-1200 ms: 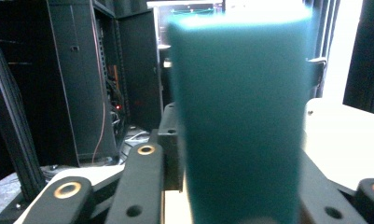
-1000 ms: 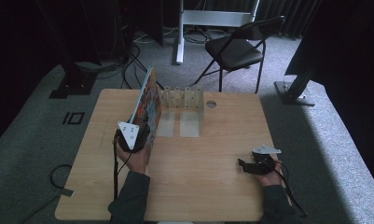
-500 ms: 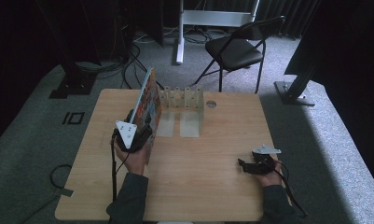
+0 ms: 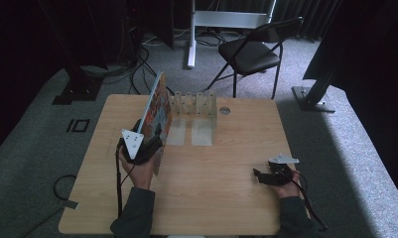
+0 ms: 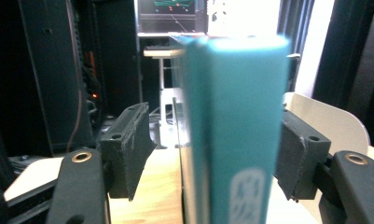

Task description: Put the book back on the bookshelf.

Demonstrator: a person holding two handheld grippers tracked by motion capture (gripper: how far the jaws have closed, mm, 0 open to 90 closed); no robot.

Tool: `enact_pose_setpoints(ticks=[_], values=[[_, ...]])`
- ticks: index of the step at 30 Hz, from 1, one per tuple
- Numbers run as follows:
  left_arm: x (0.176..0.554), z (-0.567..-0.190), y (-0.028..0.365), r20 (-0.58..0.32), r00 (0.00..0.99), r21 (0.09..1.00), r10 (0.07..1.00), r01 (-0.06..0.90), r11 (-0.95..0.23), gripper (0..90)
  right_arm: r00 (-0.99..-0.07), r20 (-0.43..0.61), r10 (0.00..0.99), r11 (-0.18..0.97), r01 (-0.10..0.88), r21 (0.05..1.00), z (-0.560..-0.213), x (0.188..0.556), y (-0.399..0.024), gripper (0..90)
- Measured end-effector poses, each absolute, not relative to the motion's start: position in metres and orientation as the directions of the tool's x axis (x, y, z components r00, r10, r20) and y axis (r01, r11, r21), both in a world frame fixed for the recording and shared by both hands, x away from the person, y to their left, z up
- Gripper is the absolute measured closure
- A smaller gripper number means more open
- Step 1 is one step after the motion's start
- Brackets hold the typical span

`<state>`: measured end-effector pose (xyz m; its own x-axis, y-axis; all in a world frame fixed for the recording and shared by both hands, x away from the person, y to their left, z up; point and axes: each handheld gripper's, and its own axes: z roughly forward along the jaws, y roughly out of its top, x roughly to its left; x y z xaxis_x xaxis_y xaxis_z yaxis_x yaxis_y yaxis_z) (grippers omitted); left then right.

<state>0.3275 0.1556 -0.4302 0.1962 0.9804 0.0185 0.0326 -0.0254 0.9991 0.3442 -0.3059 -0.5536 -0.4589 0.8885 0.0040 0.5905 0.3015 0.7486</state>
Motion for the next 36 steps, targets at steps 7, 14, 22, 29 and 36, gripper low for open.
enact_pose_setpoints(ticks=[7, 14, 22, 29, 36], values=[[0.322, -0.433, 0.161, 0.004, 0.21, 0.999, 0.978, 0.043, -0.014, 34.9, -0.458, 0.004, 0.889, 0.301, 0.591, 0.749, -0.554, 0.344, -0.306, 22.5], [0.316, -0.433, 0.166, 0.014, 0.228, 0.998, 0.974, 0.049, -0.026, 38.5, -0.458, 0.004, 0.889, 0.301, 0.591, 0.748, -0.554, 0.344, -0.306, 22.5], [0.308, -0.432, 0.168, 0.043, 0.247, 0.996, 0.968, 0.065, -0.061, 43.6, -0.458, 0.004, 0.889, 0.301, 0.591, 0.749, -0.554, 0.344, -0.306, 22.5], [0.302, -0.432, 0.169, 0.065, 0.264, 0.993, 0.962, 0.078, -0.088, 45.7, -0.458, 0.004, 0.889, 0.301, 0.591, 0.749, -0.554, 0.344, -0.306, 22.5], [0.289, -0.436, 0.172, 0.055, 0.278, 0.992, 0.959, 0.094, -0.084, 50.4, -0.457, 0.005, 0.889, 0.3, 0.591, 0.748, -0.554, 0.344, -0.306, 22.5]])
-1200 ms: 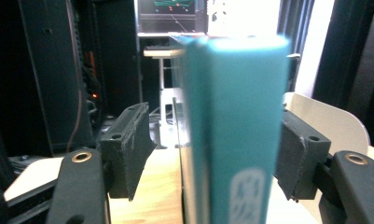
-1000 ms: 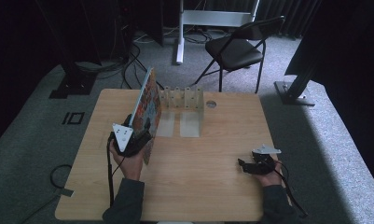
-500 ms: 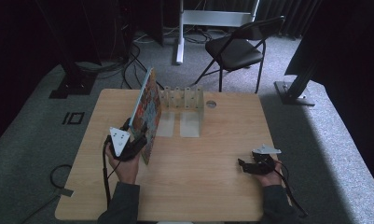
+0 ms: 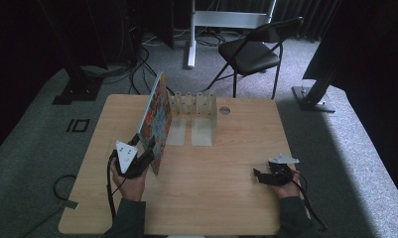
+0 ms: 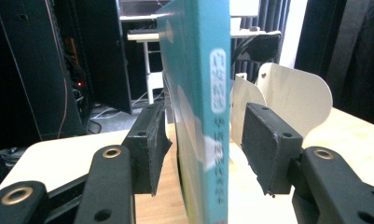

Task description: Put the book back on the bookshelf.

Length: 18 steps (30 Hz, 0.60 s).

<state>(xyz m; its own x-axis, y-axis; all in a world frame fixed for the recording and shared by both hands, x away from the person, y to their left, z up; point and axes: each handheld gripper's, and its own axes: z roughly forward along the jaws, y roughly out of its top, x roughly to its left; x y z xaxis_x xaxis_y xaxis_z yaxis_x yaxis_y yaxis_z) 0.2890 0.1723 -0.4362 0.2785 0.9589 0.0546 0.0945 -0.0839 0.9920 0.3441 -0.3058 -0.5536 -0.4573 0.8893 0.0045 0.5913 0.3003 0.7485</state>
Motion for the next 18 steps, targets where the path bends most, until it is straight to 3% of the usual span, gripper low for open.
enact_pose_setpoints(ticks=[18], values=[[0.262, -0.446, 0.18, 0.055, 0.312, 0.99, 0.948, 0.109, -0.093, 68.0, -0.458, 0.005, 0.889, 0.3, 0.591, 0.748, -0.554, 0.344, -0.306, 22.5]])
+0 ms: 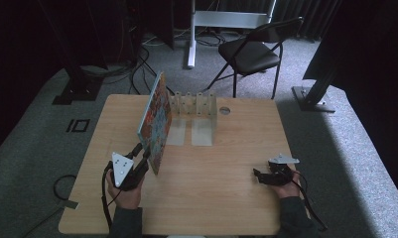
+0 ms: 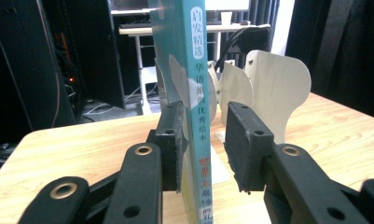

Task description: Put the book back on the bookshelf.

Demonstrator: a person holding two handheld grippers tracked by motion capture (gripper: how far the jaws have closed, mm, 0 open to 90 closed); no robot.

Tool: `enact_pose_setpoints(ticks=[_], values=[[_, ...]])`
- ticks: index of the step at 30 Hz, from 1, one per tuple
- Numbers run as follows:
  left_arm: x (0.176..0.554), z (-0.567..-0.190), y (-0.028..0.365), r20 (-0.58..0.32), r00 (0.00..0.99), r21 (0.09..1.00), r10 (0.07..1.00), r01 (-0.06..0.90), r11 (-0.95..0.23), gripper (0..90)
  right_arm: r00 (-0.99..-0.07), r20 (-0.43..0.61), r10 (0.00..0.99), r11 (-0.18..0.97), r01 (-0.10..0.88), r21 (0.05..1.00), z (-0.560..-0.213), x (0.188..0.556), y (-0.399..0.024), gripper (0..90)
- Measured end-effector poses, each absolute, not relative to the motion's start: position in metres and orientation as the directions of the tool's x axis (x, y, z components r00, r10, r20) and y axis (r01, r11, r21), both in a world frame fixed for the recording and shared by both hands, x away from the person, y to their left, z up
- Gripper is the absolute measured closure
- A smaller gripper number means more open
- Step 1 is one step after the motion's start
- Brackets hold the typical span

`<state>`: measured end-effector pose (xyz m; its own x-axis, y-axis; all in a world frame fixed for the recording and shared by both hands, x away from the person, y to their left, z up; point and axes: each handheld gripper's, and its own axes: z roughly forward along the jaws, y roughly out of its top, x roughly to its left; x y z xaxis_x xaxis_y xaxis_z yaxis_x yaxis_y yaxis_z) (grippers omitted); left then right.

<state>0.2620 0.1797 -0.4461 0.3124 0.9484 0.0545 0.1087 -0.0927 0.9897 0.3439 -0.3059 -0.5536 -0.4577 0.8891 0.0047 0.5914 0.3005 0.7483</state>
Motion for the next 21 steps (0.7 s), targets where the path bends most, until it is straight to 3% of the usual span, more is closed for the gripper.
enact_pose_setpoints(ticks=[12, 21], values=[[0.249, -0.457, 0.18, 0.06, 0.327, 0.987, 0.943, 0.121, -0.105, 80.3, -0.458, 0.004, 0.889, 0.301, 0.591, 0.749, -0.554, 0.344, -0.306, 22.5], [0.245, -0.472, 0.178, 0.065, 0.362, 0.976, 0.93, 0.172, -0.135, 80.9, -0.459, 0.005, 0.888, 0.301, 0.591, 0.748, -0.554, 0.344, -0.306, 22.4]])
